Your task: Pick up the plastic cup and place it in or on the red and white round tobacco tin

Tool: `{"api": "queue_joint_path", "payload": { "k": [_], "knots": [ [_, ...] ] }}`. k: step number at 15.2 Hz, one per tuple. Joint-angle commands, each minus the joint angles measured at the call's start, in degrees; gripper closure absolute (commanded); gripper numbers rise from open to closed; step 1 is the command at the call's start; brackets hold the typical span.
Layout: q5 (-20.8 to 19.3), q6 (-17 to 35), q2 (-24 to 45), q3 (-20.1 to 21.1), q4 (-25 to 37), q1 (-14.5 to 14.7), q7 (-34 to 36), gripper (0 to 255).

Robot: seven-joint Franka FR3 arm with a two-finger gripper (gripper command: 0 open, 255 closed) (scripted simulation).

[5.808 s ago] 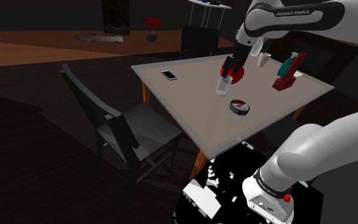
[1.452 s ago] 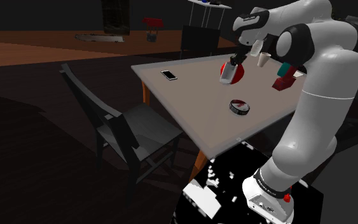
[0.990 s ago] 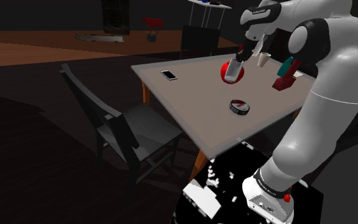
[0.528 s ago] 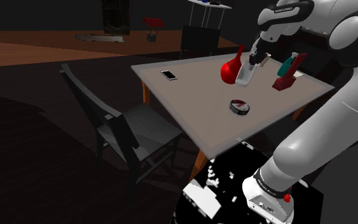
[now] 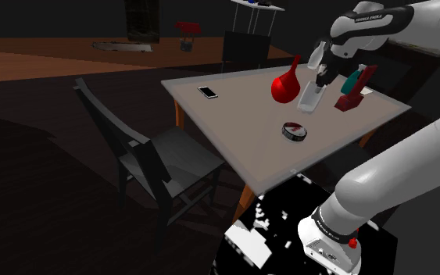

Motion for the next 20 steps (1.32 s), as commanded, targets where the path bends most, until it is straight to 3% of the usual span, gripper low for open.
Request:
{"api": "queue_joint_path", "payload": {
  "k": [1,17,20],
  "knots": [
    [0.05,1.47,0.22,-0.17,-1.23,-0.03,-0.11,255],
    [2.07,14.38,4.64,-1.98,-10.28,0.07,-2.06,255],
    [2.07,14.38,4.64,-1.97,-10.28,0.06,-2.06,255]
  ]
}}
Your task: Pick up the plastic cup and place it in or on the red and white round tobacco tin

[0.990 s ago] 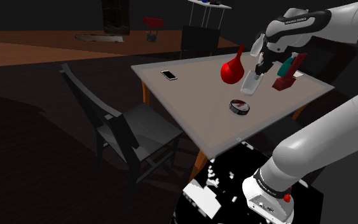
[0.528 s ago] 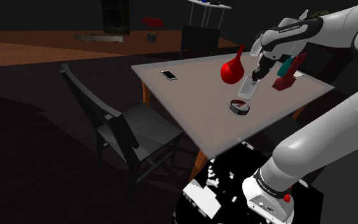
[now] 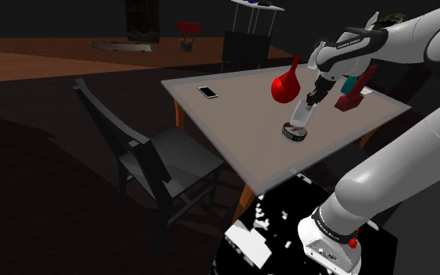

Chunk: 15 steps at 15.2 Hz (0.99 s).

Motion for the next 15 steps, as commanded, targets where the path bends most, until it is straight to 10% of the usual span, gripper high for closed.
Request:
{"api": "queue_joint_path", "payload": {
  "k": [1,5,6,15],
  "knots": [
    [0.03,0.16,0.04,-0.02,-0.08,0.0,-0.03,255],
    [0.03,0.16,0.04,-0.02,-0.08,0.0,-0.03,255],
    [0.04,0.17,0.05,-0.02,-0.08,0.0,-0.04,0],
    [-1.94,-7.31,-3.72,1.12,4.11,-0.26,1.54,0]
  ]
}}
